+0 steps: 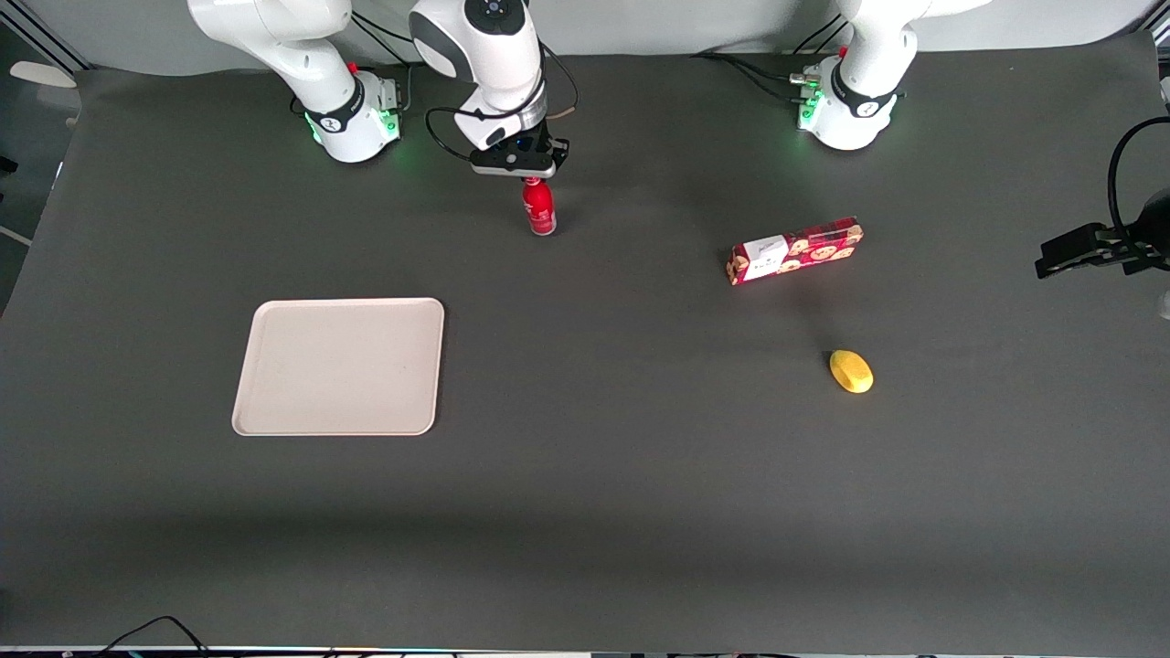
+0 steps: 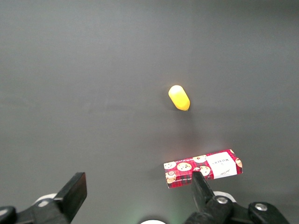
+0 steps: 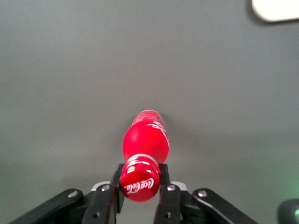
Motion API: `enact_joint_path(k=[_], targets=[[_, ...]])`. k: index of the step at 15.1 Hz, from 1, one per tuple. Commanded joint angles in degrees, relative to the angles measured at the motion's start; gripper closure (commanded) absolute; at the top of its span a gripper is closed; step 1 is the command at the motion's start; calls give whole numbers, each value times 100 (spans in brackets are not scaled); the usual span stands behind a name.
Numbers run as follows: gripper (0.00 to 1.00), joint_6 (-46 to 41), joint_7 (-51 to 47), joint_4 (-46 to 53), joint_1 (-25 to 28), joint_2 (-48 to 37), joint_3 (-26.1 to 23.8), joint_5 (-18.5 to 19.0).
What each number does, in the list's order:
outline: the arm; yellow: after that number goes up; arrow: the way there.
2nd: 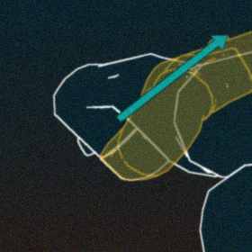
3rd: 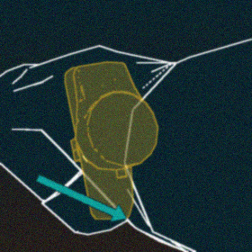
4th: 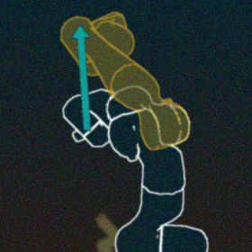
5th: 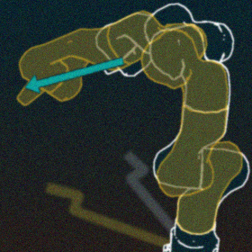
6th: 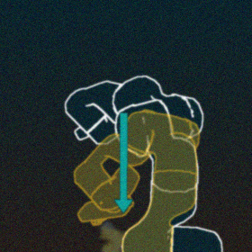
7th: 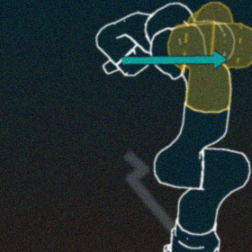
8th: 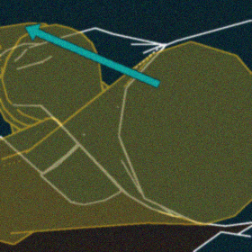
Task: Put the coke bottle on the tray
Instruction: 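Carry the held bottle over to the white tray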
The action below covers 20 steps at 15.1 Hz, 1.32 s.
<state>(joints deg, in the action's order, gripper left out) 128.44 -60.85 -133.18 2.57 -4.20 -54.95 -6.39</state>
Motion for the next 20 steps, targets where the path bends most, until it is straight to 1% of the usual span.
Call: enact_joint_path(k=[1, 3, 5, 7, 8, 11, 16, 18, 19, 20], targets=[[100, -958, -121, 1072, 50, 200, 606, 488], [100, -1687, -7, 1888, 6, 418, 1054, 726], [100, -2382, 239, 2820, -3, 761, 1494, 867], [100, -2709, 607, 3376, -37, 929, 1907, 1016], [100, -2797, 966, 3517, -64, 929, 2153, 1043], [100, -3149, 2520, 3668, -248, 894, 2908, 1052], [100, -3158, 4761, 3651, -336, 938, 4288, 1377], [100, -3149, 5738, 3633, -345, 947, 4859, 1386], [100, -3141, 6073, 3615, -380, 947, 5045, 1378], [100, -3088, 6294, 3572, -459, 947, 5099, 1378]])
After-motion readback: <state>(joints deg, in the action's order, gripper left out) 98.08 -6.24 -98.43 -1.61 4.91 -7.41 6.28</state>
